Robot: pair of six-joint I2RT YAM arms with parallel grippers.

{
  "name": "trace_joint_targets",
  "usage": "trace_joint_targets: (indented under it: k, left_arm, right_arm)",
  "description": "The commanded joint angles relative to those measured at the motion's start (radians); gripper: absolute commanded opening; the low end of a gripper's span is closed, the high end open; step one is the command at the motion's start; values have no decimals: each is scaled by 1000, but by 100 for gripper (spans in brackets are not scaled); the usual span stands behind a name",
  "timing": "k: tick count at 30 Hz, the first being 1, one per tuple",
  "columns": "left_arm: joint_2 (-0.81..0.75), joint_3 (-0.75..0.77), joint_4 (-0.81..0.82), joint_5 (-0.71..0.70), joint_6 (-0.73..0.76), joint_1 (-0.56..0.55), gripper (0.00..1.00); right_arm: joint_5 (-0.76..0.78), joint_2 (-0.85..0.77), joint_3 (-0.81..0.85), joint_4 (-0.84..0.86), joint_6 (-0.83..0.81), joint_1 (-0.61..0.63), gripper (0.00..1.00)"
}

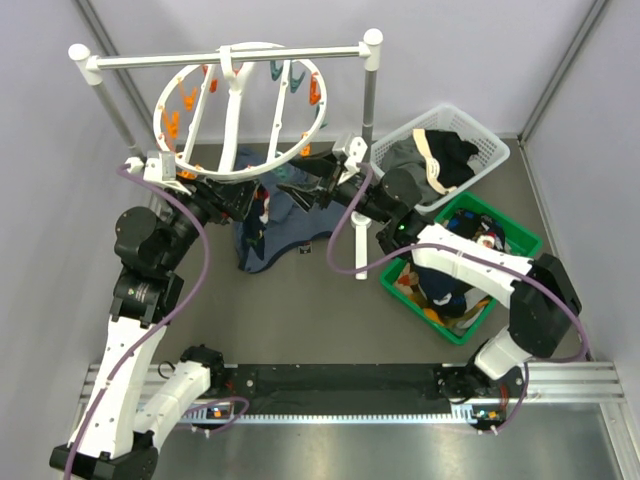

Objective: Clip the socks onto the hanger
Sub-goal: Clamp the sock onto the hanger, then open the clamp at the hanger.

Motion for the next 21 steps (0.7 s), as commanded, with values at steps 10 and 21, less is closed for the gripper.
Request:
trace_joint_targets:
  k: [10, 21]
  left_arm:
    - [-5, 52, 48, 30, -2, -5, 81]
    - [-14, 82, 18, 50, -6, -5, 82]
  right_arm:
    - [-70, 52, 89, 69, 68, -7, 42]
    - [-84, 43, 71, 86, 111, -3, 4]
